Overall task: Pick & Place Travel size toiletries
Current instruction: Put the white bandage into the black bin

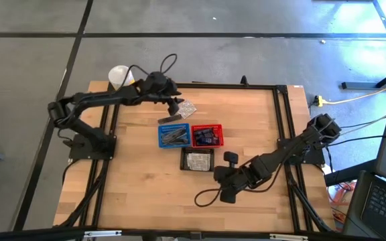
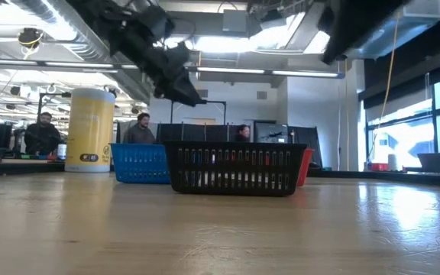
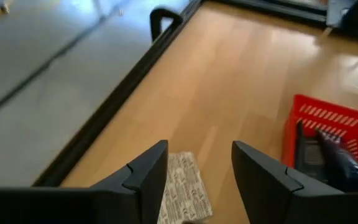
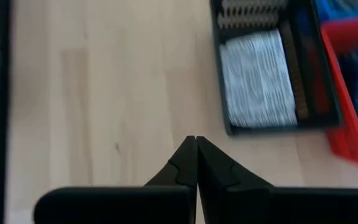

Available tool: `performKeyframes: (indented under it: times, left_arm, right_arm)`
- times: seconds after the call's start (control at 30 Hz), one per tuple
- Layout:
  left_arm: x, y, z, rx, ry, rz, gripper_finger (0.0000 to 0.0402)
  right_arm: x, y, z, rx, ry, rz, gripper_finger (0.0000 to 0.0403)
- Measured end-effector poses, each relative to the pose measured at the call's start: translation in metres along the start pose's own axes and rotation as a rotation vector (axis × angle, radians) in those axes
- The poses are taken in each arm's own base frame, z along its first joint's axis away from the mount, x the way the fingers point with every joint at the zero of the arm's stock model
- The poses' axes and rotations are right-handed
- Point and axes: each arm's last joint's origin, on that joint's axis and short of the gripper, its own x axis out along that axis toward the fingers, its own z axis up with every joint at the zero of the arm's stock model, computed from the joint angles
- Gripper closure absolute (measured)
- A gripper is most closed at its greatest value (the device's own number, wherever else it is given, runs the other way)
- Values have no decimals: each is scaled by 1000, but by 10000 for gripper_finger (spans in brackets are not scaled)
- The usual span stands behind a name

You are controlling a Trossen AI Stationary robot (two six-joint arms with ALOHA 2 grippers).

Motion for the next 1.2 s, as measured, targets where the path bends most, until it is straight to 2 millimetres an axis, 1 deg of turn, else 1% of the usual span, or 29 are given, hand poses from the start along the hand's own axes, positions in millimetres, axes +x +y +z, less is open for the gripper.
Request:
performKeyframes:
  times: [0.1, 0.27, 0.37, 0.43, 0.5, 0.57, 0.67, 0.73, 0.9, 1.07, 1.2]
  left_arm:
    - [11, 9, -1, -32, 56, -18, 226]
    - [21, 18, -1, -105, 82, -8, 228]
    - [25, 21, -5, -197, 106, 3, 228]
    - [27, 23, -6, -214, 114, 24, 228]
    - [29, 24, -9, -216, 130, 82, 228]
    - [32, 26, -12, -215, 146, 134, 228]
    - [38, 27, -18, -219, 181, 137, 228]
    - [45, 28, -24, -223, 211, 131, 229]
    - [61, 27, -39, -237, 286, 78, 229]
    - [68, 28, -41, -236, 276, 81, 229]
    - [69, 30, -39, -222, 246, 103, 229]
  right_arm:
    - [-2, -2, -10, 29, 73, -45, 401]
    - [-7, -2, -24, 70, 165, -113, 401]
    - [-9, 0, -29, 61, 177, -143, 401]
    - [-12, 0, -32, 55, 176, -167, 401]
    - [-16, -2, -33, 51, 172, -187, 401]
    - [-22, -4, -33, 48, 161, -200, 401]
    - [-30, -9, -33, 46, 154, -204, 401]
    - [-39, -12, -32, 37, 147, -200, 401]
    - [-61, -22, -28, 11, 136, -102, 401]
    - [-84, -35, -24, -23, 116, -1, 401]
    - [-99, -48, -20, -19, 74, 29, 401]
